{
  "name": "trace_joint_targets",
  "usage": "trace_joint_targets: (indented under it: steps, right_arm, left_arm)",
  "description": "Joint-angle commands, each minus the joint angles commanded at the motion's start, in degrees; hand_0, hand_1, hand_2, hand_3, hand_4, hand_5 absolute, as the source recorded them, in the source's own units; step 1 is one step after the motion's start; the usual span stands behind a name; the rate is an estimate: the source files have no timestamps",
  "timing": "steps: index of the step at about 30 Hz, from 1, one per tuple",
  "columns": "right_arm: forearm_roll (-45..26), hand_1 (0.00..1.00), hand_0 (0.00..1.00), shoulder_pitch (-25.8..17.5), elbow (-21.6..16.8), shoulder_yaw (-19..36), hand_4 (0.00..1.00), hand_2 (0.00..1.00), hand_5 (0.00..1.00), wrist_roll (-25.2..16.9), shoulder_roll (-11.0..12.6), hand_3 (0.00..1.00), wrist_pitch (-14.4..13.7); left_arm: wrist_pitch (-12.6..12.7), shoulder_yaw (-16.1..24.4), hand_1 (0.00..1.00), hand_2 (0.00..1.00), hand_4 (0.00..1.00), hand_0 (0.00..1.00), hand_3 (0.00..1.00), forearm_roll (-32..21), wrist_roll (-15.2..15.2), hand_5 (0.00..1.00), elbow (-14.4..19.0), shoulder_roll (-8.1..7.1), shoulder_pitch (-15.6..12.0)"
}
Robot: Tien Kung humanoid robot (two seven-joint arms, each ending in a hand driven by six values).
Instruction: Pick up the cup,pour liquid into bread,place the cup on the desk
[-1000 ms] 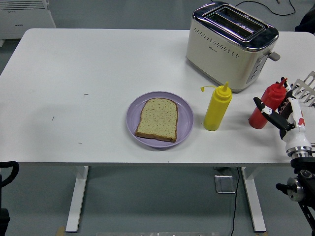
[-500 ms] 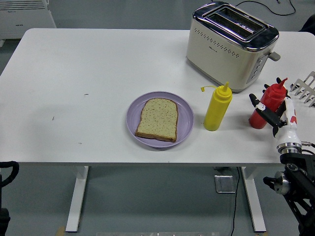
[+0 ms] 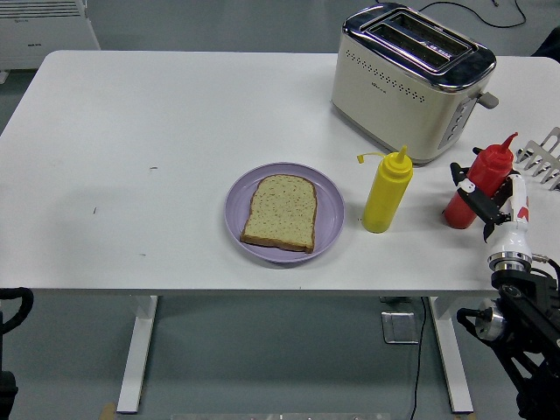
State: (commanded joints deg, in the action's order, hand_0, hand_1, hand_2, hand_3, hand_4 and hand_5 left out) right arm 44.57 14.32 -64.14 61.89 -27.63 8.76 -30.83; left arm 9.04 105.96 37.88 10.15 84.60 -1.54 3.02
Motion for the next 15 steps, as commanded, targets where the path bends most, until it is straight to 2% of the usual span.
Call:
trace_joint_targets:
  steps: [3,4,10,11,15]
  right_arm:
    - [-1.3,0.255,0.304,0.0,0.3,-0.4,0.801,0.329,0.107,-0.8,-0.1,0.376,-0.7]
    - [-1.7,0.199,0.221,0.1,0.4,-0.5,0.776,0.284,0.078,-1.0,-0.1,0.333,-0.9]
    - [-4.1,0.199,0.221,0.1,0.3,-0.7,0.776,0.284,0.078,-2.7,-0.2,0.333,-1.9]
    - [-4.5,0.151,0.137,0.1,0.3,-0.7,0.744,0.261,0.046,-2.9,-0.2,0.311,-2.1]
    - [-5.8,0.151,0.137,0.2,-0.3,-0.4,0.744,0.261,0.046,-4.6,-0.2,0.311,-3.0]
  left_arm:
    - [0.0,0.0,0.735,0.729,0.638,0.721,0.666,0.0,0.0,0.998,0.0,-0.01,0.0]
    - [0.0,0.0,0.735,0.729,0.639,0.721,0.666,0.0,0.0,0.998,0.0,-0.01,0.0]
    - [0.0,-0.1,0.735,0.729,0.639,0.721,0.666,0.0,0.0,0.998,0.0,-0.02,-0.1]
    - [0.0,-0.1,0.735,0.729,0.64,0.721,0.666,0.0,0.0,0.998,0.0,-0.02,-0.1]
    - [0.0,-0.2,0.735,0.729,0.64,0.721,0.666,0.0,0.0,0.998,0.0,0.0,-0.2]
